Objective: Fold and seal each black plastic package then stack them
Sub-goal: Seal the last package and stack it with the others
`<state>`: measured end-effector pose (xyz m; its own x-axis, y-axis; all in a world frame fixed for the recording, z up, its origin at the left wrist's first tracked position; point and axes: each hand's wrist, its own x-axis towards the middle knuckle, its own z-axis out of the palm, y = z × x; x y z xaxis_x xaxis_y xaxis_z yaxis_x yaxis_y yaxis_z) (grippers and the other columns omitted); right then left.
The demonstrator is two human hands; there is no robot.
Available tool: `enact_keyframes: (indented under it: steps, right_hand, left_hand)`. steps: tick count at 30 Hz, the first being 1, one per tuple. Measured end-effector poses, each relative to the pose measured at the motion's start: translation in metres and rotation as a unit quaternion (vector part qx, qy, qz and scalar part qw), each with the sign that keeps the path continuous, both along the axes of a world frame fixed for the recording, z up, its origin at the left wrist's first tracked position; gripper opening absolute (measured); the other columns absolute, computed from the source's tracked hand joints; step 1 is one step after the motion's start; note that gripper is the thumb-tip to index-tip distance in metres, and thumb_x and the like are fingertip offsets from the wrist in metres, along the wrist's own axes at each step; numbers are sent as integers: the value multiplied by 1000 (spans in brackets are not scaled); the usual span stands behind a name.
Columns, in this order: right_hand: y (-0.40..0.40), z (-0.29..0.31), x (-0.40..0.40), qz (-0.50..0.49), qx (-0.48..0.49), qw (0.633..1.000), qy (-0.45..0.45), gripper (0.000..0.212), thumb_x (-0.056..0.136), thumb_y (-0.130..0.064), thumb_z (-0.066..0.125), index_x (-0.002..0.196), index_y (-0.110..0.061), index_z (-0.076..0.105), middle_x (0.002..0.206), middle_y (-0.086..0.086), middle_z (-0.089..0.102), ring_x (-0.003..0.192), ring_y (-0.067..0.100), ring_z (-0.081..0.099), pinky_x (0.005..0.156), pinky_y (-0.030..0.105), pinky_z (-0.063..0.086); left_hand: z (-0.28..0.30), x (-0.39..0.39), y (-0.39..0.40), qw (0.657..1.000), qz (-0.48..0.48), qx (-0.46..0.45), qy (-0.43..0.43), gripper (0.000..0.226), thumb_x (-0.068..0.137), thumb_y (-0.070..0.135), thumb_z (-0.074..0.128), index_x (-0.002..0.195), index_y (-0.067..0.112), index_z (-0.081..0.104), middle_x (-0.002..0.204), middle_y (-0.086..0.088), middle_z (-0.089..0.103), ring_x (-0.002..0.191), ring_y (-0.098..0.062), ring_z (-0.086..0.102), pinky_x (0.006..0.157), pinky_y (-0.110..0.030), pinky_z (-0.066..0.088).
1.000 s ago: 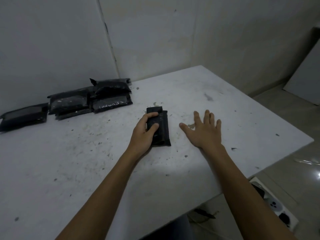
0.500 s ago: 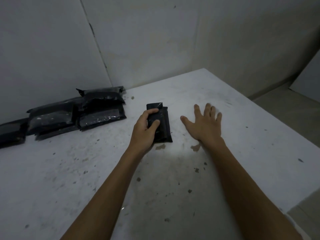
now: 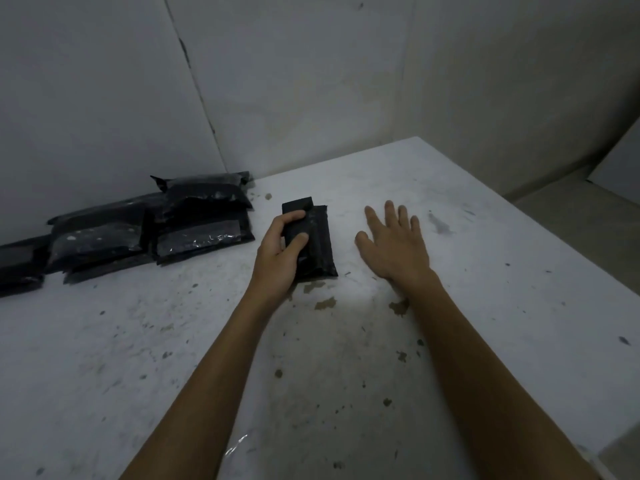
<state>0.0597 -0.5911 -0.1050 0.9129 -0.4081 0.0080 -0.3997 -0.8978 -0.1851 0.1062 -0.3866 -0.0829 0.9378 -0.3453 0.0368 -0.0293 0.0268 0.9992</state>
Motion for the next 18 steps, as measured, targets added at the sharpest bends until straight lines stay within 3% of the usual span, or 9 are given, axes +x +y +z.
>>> enact_keyframes:
  steps: [2, 4, 8, 12, 15, 18]
  right_hand:
    - [0, -2, -2, 13, -9, 1000, -4, 67, 106, -58, 16, 165, -28, 6, 172, 10, -5, 159, 33, -5, 126, 47, -5]
    - [0, -2, -7, 23, -8, 1000, -13, 66, 106, -58, 17, 165, -28, 10, 173, 9, 0, 159, 32, -2, 126, 46, -2]
    - [6, 0, -17, 39, 2, 999, -38, 69, 105, -62, 24, 163, -28, 19, 172, 6, 10, 158, 30, 7, 127, 43, 4]
    - [14, 0, -27, 51, 12, 996, -71, 72, 101, -67, 34, 161, -26, 30, 170, 7, 21, 155, 29, 18, 125, 43, 14]
    - [23, 2, -34, 61, 4, 994, -86, 71, 98, -67, 43, 155, -25, 40, 164, 5, 32, 146, 28, 30, 118, 43, 27]
    - [44, 3, -42, 82, 12, 991, -106, 69, 91, -67, 54, 145, -25, 53, 150, 2, 46, 132, 25, 41, 106, 42, 36]
  left_hand:
    - [0, 4, 3, 1000, 14, -6, 0, 31, 105, 8, 54, 129, 24, 64, 123, 6, 64, 109, -16, 66, 79, -27, 60]
    - [0, 6, 6, 1000, 19, -17, 12, 31, 105, 7, 53, 130, 21, 63, 123, 5, 64, 107, -13, 66, 77, -22, 58]
    - [-1, 6, 10, 999, 13, -33, 28, 30, 105, 7, 54, 128, 24, 65, 125, 1, 65, 112, -18, 67, 85, -29, 59]
    - [1, 0, 16, 998, 24, -48, 35, 31, 104, 5, 54, 129, 21, 65, 124, -1, 67, 108, -15, 69, 82, -26, 59]
    - [3, -7, 30, 997, 38, -58, 41, 32, 104, 3, 53, 130, 18, 64, 123, -1, 67, 103, -10, 71, 79, -24, 58]
    - [4, -14, 49, 995, 54, -70, 50, 31, 105, 5, 53, 128, 21, 65, 125, 1, 67, 113, -16, 68, 88, -31, 60]
